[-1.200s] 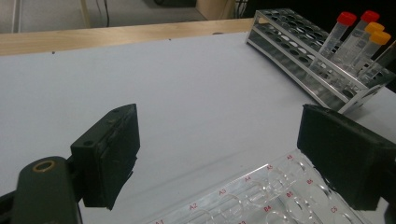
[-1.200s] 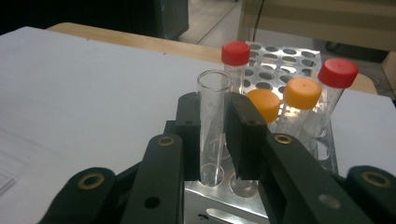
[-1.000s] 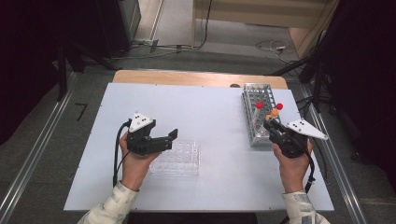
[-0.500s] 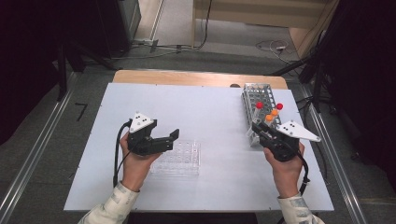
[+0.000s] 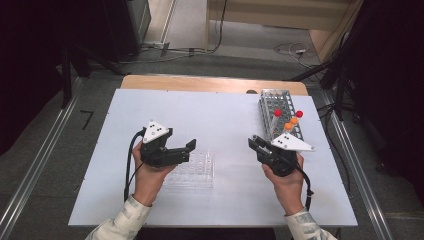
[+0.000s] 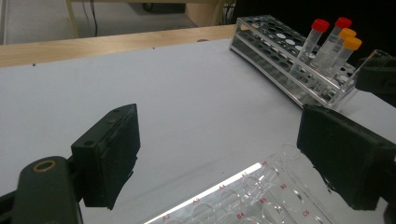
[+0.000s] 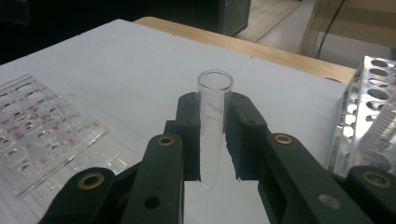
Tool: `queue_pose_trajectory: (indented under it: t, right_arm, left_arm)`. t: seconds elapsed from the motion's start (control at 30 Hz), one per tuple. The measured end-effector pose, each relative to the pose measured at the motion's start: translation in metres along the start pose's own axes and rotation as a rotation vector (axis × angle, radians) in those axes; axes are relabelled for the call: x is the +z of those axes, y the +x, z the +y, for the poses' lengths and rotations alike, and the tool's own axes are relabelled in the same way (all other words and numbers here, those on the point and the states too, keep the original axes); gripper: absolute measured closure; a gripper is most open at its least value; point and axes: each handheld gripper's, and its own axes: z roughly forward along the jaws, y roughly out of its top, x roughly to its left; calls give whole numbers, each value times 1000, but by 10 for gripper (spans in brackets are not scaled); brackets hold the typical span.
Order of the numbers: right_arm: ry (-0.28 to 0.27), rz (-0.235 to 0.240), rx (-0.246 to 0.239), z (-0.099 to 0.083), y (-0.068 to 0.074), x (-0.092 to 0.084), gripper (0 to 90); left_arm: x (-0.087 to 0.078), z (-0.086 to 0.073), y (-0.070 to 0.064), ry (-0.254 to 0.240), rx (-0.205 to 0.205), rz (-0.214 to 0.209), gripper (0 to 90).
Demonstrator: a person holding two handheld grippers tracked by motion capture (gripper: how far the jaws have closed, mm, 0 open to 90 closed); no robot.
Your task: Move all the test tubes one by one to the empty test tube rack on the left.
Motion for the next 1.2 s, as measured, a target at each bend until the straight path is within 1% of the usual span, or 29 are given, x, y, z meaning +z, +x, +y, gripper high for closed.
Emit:
queue_pose_trajectory:
  t: [0.07, 0.13, 0.27, 0.4, 0.53, 0.83, 1.0, 1.1, 1.2]
  right_arm:
    - [2, 9, -2, -1, 3, 2, 737]
    - [5, 17, -17, -1, 7, 5, 737]
    - [26, 27, -19, -2, 12, 12, 737]
    - [39, 32, -26, -2, 16, 18, 737]
    - [40, 43, -27, 0, 18, 24, 737]
    - [56, 56, -31, 3, 27, 43, 737]
    - [62, 59, -35, 5, 32, 52, 737]
    - [71, 60, -50, 6, 35, 58, 737]
    - [66, 64, -46, 9, 37, 61, 737]
  left_arm:
    - [0, 0, -1, -2, -1, -5, 144]
    - [1, 1, -2, -4, 0, -9, 150]
    - [4, 3, -8, 0, 15, -28, 160]
    - [7, 4, -12, 8, 25, -37, 173]
    - [12, 8, -15, 18, 22, -48, 183]
    - [29, 18, -35, 23, 48, -87, 221]
    - [38, 23, -43, 30, 67, -111, 270]
    - [44, 26, -48, 41, 78, -120, 321]
    - [50, 28, -50, 42, 79, -114, 361]
